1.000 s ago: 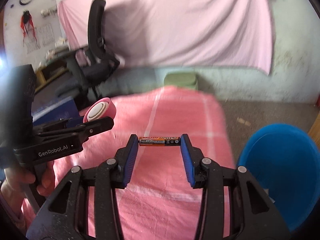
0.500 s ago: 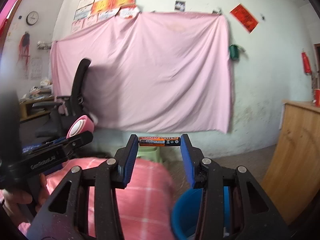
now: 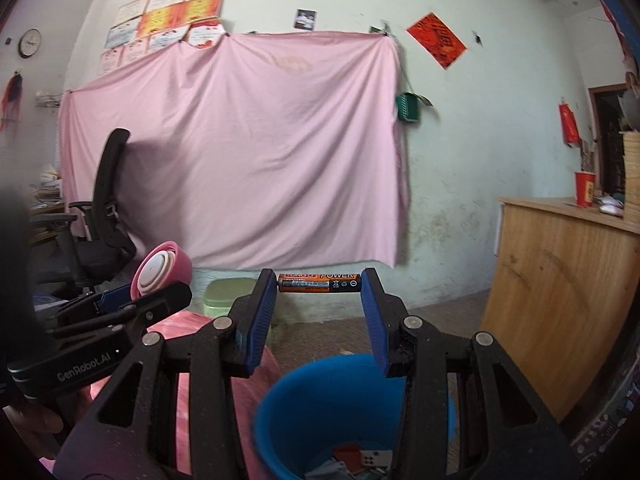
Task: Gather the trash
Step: 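Carry the battery and tape roll over the blue bucket and open both tools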
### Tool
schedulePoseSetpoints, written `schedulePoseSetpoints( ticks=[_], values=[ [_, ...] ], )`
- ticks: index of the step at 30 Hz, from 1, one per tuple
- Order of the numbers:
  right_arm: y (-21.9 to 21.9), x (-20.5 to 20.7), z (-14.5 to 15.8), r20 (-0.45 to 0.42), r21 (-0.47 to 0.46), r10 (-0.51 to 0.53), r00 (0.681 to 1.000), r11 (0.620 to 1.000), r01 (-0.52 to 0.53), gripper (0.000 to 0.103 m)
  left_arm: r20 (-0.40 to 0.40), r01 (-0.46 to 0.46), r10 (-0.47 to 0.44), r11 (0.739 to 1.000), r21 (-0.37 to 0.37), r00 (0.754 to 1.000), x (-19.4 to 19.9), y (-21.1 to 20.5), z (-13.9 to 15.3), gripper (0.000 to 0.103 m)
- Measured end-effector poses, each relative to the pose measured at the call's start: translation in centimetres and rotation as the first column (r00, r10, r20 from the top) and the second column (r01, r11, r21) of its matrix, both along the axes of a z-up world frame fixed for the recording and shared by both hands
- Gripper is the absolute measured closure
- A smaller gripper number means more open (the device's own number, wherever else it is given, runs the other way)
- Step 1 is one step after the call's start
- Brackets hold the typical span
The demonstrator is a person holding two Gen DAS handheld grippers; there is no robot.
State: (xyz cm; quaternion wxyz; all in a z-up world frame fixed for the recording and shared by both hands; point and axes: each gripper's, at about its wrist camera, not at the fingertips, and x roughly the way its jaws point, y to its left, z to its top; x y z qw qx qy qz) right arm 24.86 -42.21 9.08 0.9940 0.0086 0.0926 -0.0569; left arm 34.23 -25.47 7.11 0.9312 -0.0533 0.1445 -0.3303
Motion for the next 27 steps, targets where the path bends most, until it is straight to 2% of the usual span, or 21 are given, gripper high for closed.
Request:
schedulePoseSetpoints(
  ticks=[5, 12, 15, 21, 25, 27],
  values=[
    [-1.9, 0.1, -1.2, -0.047, 0.012, -0.033, 0.998, 0.999, 0.034, 0.044, -0.046, 0.036, -0.033, 0.998, 0.061, 0.998, 0.0, -3.0, -1.4, 0.051],
    [-3.7, 0.9, -4.2, -0.14, 0.059, -0.053, 0.989, 0.996, 0.061, 0.044, -0.181, 0.085, -0.058, 0.985, 0.148, 0.982, 0.6, -6.4, -4.2, 0.051],
    [-4.6, 1.4, -5.4, -0.191, 0.085, -0.048, 0.98, 0.994, 0.065, 0.044, -0.236, 0.106, -0.065, 0.98, 0.166, 0.97, 1.0, -7.3, -5.0, 0.051],
    [-5.9, 2.7, -7.5, -0.284, 0.148, -0.02, 0.959, 0.987, 0.064, 0.044, -0.363, 0.156, -0.075, 0.967, 0.202, 0.929, 2.2, -8.4, -6.9, 0.051],
    [-6.5, 3.1, -8.2, -0.322, 0.187, -0.004, 0.947, 0.98, 0.068, 0.044, -0.415, 0.159, -0.061, 0.966, 0.205, 0.908, 2.8, -8.8, -7.9, 0.051],
    [-6.7, 3.1, -8.3, -0.327, 0.193, -0.004, 0.945, 0.979, 0.071, 0.044, -0.422, 0.157, -0.061, 0.968, 0.196, 0.905, 2.9, -8.7, -7.9, 0.051]
  ],
)
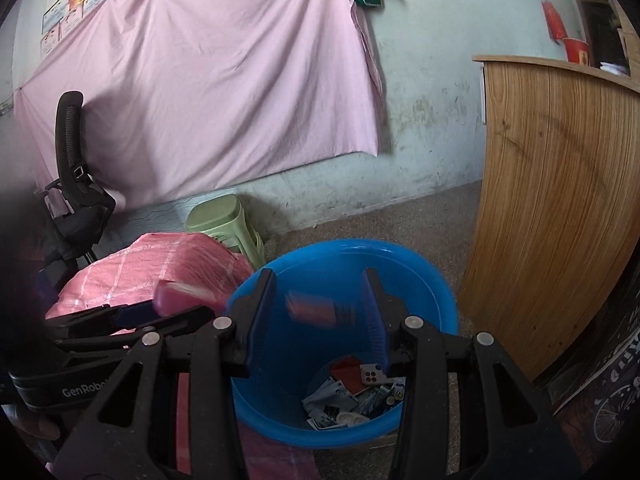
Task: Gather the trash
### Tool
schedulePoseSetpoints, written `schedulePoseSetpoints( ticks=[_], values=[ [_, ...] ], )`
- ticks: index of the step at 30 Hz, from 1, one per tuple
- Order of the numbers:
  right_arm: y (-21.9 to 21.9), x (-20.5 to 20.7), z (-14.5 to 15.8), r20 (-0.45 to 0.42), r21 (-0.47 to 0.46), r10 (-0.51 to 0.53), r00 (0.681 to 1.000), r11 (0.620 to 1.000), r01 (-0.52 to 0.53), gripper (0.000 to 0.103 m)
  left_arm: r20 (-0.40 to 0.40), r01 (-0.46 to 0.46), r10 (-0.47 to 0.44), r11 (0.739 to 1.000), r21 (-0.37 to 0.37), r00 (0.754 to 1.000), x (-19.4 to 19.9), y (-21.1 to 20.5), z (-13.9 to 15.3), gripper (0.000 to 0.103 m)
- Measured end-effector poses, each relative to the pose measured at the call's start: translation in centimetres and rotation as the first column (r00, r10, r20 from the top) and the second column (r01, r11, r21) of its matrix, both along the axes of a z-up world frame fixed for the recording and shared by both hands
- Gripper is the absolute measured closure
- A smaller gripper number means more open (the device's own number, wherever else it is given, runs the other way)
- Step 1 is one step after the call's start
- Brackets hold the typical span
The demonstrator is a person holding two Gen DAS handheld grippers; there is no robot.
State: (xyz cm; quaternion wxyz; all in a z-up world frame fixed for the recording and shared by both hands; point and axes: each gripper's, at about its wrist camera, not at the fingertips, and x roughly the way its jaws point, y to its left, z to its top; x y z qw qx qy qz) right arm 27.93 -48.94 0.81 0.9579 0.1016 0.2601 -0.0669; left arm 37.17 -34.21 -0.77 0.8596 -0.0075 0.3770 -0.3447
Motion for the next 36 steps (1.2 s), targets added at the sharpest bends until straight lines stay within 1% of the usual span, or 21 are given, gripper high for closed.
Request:
schedulePoseSetpoints(
  ticks=[7, 12, 15, 16, 17, 20, 22, 26, 33, 34, 36],
  values=[
    [0.0, -0.7, 0.6, 0.011, 0.002, -0.016, 1.0, 1.0, 0.016, 0.043, 0.02, -0.035, 0.035, 0.999, -0.03, 0.999, -0.2, 1.1, 0.8, 0.05],
    [0.1, -1.8, 2.1, 0.027, -0.013, -0.019, 0.999, 1.0, 0.02, 0.042, 0.048, -0.079, 0.082, 0.995, -0.062, 0.995, -1.0, 2.9, 2.1, 0.046],
    [0.3, -2.7, 3.2, 0.044, -0.016, -0.02, 0.999, 1.0, 0.021, 0.041, 0.072, -0.11, 0.115, 0.991, -0.073, 0.991, -1.9, 4.4, 3.2, 0.042],
    [0.4, -3.0, 3.6, 0.051, -0.016, -0.019, 0.998, 1.0, 0.02, 0.04, 0.079, -0.12, 0.126, 0.99, -0.074, 0.989, -2.3, 4.8, 3.6, 0.038],
    [0.6, -3.5, 4.1, 0.06, -0.016, -0.019, 0.998, 1.0, 0.02, 0.039, 0.085, -0.132, 0.137, 0.989, -0.07, 0.987, -2.8, 5.2, 3.9, 0.032],
    [1.4, -4.7, 5.0, 0.076, -0.014, -0.017, 0.997, 1.0, 0.018, 0.034, 0.108, -0.139, 0.144, 0.989, -0.049, 0.984, -4.2, 6.2, 4.8, 0.028],
    [2.0, -5.4, 5.5, 0.084, -0.012, -0.016, 0.996, 1.0, 0.017, 0.031, 0.129, -0.153, 0.155, 0.988, -0.027, 0.979, -5.5, 7.0, 5.3, 0.026],
    [3.4, -7.3, 6.2, 0.092, -0.005, -0.008, 0.996, 1.0, 0.008, 0.025, 0.16, -0.174, 0.173, 0.985, -0.013, 0.972, -7.7, 8.7, 6.1, 0.025],
    [6.2, -11.0, 6.9, 0.108, -0.01, 0.015, 0.994, 1.0, -0.014, 0.008, 0.204, -0.223, 0.226, 0.974, -0.034, 0.953, -11.4, 12.4, 8.0, 0.024],
    [6.6, -11.4, 7.0, 0.11, -0.009, 0.019, 0.994, 1.0, -0.018, 0.005, 0.214, -0.228, 0.231, 0.973, -0.038, 0.949, -12.0, 12.9, 8.2, 0.023],
    [7.3, -12.5, 7.2, 0.115, -0.011, 0.024, 0.993, 1.0, -0.022, 0.002, 0.236, -0.237, 0.241, 0.97, -0.044, 0.942, -13.3, 13.7, 8.7, 0.016]
  ],
)
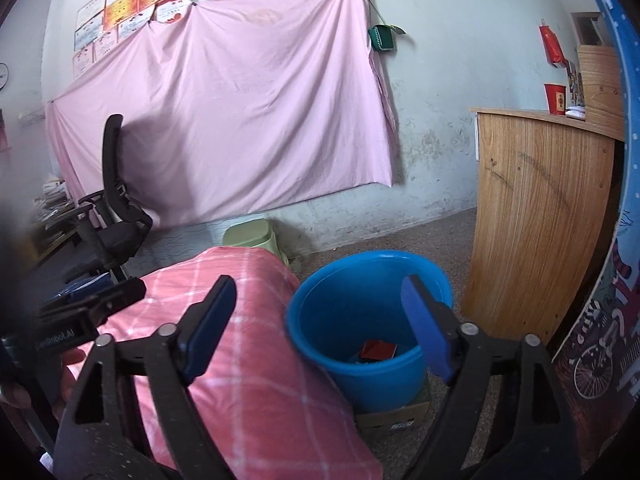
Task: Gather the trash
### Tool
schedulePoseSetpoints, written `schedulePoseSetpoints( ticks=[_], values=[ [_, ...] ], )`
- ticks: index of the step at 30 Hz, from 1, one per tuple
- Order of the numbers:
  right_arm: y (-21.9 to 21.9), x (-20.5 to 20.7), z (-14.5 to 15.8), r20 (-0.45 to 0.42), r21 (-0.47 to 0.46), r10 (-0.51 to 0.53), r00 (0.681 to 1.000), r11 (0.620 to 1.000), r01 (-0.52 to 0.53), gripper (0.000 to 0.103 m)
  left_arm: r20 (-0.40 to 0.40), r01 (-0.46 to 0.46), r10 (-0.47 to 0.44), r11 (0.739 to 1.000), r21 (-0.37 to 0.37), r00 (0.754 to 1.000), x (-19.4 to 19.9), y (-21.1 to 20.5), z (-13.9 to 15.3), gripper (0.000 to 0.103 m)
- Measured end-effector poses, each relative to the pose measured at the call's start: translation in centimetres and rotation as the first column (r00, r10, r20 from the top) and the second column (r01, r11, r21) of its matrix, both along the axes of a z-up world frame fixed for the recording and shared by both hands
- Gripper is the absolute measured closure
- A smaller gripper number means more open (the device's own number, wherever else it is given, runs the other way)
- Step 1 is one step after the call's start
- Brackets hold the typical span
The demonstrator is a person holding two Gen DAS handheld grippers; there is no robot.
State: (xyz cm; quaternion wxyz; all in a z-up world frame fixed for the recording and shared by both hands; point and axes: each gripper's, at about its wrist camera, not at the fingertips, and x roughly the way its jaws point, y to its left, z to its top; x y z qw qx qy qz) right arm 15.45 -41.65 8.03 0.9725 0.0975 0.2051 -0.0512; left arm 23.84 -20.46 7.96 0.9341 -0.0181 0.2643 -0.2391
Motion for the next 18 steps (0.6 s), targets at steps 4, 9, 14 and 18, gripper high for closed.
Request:
schedulePoseSetpoints(
  ticks=[4, 9, 14, 18],
  values=[
    [1.3, -2.4, 0.3, 0.018, 0.004, 0.009, 1.0, 1.0, -0.009, 0.0, 0.072, -0.034, 0.035, 0.999, -0.02, 0.997, -3.3, 2.2, 1.1, 0.003],
    [3.2, -5.5, 0.6, 0.045, -0.014, 0.021, 0.999, 1.0, -0.02, 0.0, 0.092, -0.067, 0.071, 0.997, -0.046, 0.993, -6.6, 5.0, 1.4, 0.002],
    [4.7, -8.6, 0.5, 0.071, -0.027, 0.034, 0.997, 0.999, -0.032, 0.0, 0.115, -0.101, 0.105, 0.994, -0.046, 0.988, -9.9, 7.1, 1.3, 0.002],
    [5.9, -10.8, 0.4, 0.094, -0.035, 0.039, 0.995, 0.999, -0.036, 0.0, 0.144, -0.12, 0.125, 0.992, -0.041, 0.982, -12.3, 8.3, 0.6, 0.002]
  ],
)
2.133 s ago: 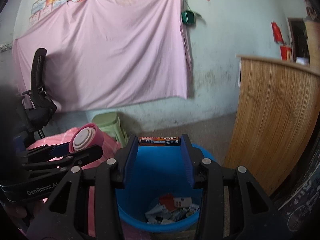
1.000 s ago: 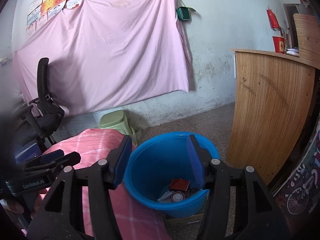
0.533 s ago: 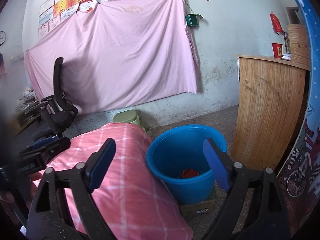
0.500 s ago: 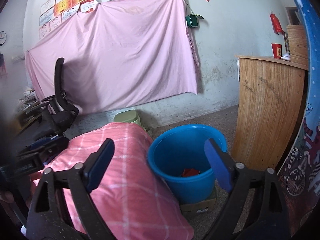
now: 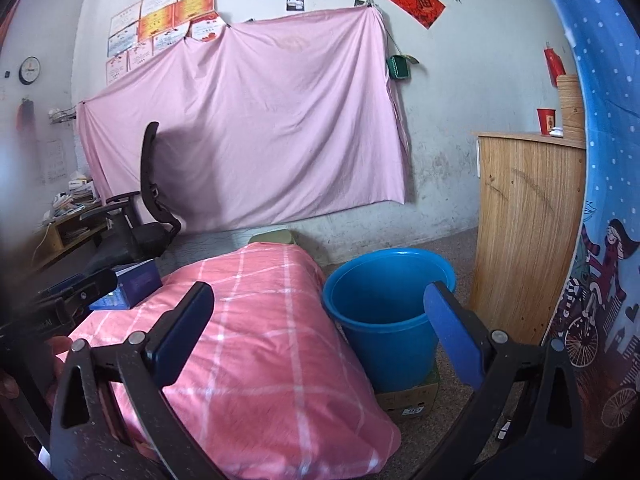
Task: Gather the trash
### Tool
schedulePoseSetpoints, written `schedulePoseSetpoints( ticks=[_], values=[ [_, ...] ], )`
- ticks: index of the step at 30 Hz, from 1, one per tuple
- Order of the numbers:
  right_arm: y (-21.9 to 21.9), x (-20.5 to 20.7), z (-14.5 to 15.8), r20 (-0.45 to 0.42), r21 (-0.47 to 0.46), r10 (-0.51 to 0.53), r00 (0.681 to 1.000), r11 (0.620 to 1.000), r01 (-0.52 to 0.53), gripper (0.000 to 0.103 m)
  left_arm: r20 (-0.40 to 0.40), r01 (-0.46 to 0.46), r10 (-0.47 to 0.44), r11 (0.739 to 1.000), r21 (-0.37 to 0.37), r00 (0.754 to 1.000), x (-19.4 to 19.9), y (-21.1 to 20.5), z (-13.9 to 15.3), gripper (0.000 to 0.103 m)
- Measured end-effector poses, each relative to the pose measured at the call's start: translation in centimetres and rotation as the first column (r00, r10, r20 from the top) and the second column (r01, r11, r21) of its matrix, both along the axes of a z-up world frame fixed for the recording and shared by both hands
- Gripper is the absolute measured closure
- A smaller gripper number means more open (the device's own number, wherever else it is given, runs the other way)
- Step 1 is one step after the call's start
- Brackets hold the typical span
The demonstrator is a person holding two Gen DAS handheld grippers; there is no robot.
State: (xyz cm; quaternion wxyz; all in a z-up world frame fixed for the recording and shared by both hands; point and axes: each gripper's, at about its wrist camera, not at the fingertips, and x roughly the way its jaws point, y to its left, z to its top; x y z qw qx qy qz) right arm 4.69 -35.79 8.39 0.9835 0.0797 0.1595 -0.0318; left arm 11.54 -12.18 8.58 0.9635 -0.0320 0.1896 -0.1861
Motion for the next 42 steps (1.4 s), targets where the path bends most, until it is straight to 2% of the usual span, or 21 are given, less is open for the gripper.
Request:
schedulePoseSetpoints(
  ticks=[7, 13, 17, 27, 33, 42],
  values=[
    [2.1, -4.2, -0.7, 0.045, -0.033, -0.005, 0.999, 0.999, 0.006, 0.0, 0.049, -0.033, 0.035, 0.999, -0.033, 0.998, -5.0, 2.5, -1.4, 0.002],
    [3.6, -7.3, -1.3, 0.094, -0.052, -0.029, 0.995, 0.998, 0.034, 0.0, 0.078, -0.037, 0.038, 0.999, -0.013, 0.996, -8.2, 3.5, -2.7, 0.002],
    [4.6, -8.5, -1.7, 0.115, -0.084, -0.035, 0.993, 0.995, 0.045, 0.0, 0.068, -0.038, 0.039, 0.999, -0.014, 0.997, -9.6, 3.8, -4.1, 0.002],
    [5.8, -10.0, -3.7, 0.101, -0.122, -0.037, 0.994, 0.991, 0.05, 0.0, 0.068, -0.057, 0.057, 0.998, 0.004, 0.996, -11.3, 4.2, -6.4, 0.002],
    [5.7, -10.0, -5.4, 0.064, -0.114, -0.041, 0.997, 0.992, 0.048, 0.0, 0.037, -0.055, 0.056, 0.998, -0.023, 0.998, -11.1, 4.6, -7.2, 0.002],
    [5.4, -10.0, -6.4, 0.041, -0.095, -0.05, 0.998, 0.994, 0.054, 0.0, 0.03, -0.035, 0.035, 0.999, 0.003, 0.999, -11.0, 3.8, -7.6, 0.002]
  ],
)
